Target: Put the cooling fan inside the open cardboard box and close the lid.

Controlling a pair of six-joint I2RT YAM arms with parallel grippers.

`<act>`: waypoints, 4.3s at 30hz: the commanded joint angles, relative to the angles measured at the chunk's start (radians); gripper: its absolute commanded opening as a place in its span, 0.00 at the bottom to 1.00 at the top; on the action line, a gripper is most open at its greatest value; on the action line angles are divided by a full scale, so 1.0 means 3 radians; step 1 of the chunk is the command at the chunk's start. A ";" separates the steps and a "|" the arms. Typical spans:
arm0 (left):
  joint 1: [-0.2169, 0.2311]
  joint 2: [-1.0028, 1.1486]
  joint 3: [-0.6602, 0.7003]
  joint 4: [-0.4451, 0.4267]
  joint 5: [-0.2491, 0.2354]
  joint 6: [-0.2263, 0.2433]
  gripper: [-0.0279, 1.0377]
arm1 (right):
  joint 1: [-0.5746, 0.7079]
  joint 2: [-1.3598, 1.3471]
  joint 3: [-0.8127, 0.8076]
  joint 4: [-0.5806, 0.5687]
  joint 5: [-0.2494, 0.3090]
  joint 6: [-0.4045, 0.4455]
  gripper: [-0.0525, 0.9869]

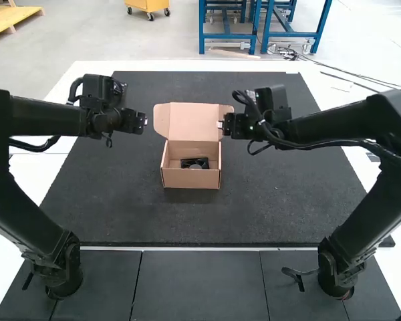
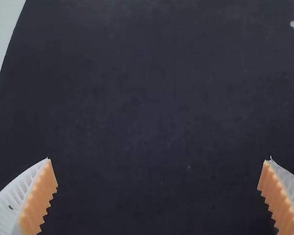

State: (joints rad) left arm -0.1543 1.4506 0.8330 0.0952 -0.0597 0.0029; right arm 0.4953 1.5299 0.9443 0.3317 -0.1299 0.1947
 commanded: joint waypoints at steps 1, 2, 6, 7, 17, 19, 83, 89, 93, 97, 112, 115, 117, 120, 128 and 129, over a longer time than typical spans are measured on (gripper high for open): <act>0.0003 0.0033 0.0189 0.0041 0.0040 0.0001 0.94 | -0.0035 0.0039 0.0109 0.0024 -0.0027 0.0005 0.82; 0.0003 0.0053 0.0205 0.0046 0.0040 0.0001 0.94 | -0.0040 0.0049 0.0120 0.0024 -0.0027 0.0005 0.82; 0.0003 0.0104 0.0251 0.0046 0.0061 0.0006 0.94 | -0.0040 0.0075 0.0160 0.0019 -0.0032 0.0005 0.81; 0.0003 0.0114 0.0261 0.0046 0.0071 0.0006 0.94 | -0.0040 0.0085 0.0171 0.0019 -0.0032 0.0005 0.79; -0.0048 0.0171 0.0368 0.0025 0.0107 0.0006 0.94 | -0.0040 0.0131 0.0242 -0.0001 -0.0032 0.0005 0.73; -0.0058 0.0186 0.0394 0.0020 0.0107 0.0006 0.94 | -0.0035 0.0152 0.0258 -0.0011 -0.0032 0.0005 0.73; -0.0283 0.0283 0.0476 -0.0225 0.0066 -0.0132 0.94 | -0.0219 0.0269 0.0641 -0.0671 -0.0406 -0.0066 0.17; -0.0283 0.0263 0.0481 -0.0246 0.0066 -0.0132 0.94 | -0.0199 0.0264 0.0641 -0.0697 -0.0411 -0.0066 0.14; -0.0283 0.0242 0.0476 -0.0271 0.0051 -0.0132 0.94 | -0.0189 0.0254 0.0641 -0.0722 -0.0426 -0.0066 0.12; -0.0283 0.0212 0.0476 -0.0297 0.0051 -0.0132 0.94 | -0.0143 0.0249 0.0641 -0.0732 -0.0462 -0.0061 0.09; -0.0283 0.0017 0.0430 -0.0460 0.0051 -0.0137 0.94 | 0.0138 0.0239 0.0631 -0.0916 -0.0493 -0.0061 0.09; -0.0283 -0.0024 0.0399 -0.0491 0.0051 -0.0137 0.94 | 0.0154 0.0203 0.0544 -0.0886 -0.0487 -0.0071 0.09; -0.0283 -0.0054 0.0378 -0.0491 0.0051 -0.0137 0.94 | 0.0154 0.0157 0.0477 -0.0778 -0.0467 -0.0051 0.09; -0.0294 -0.0080 0.0343 -0.0506 0.0051 -0.0137 0.94 | 0.0154 0.0116 0.0380 -0.0625 -0.0452 -0.0005 0.09; -0.0406 -0.0146 0.0230 -0.0527 0.0051 -0.0158 0.94 | 0.0154 0.0039 0.0186 -0.0405 -0.0421 -0.0005 0.09; -0.0432 -0.0151 0.0225 -0.0527 0.0051 -0.0168 0.94 | 0.0154 0.0029 0.0166 -0.0380 -0.0421 0.0000 0.09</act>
State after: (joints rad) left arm -0.2646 1.4406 0.9024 -0.0685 -0.0376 -0.0322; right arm 0.5152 1.5627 1.0168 0.2104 -0.2352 0.1883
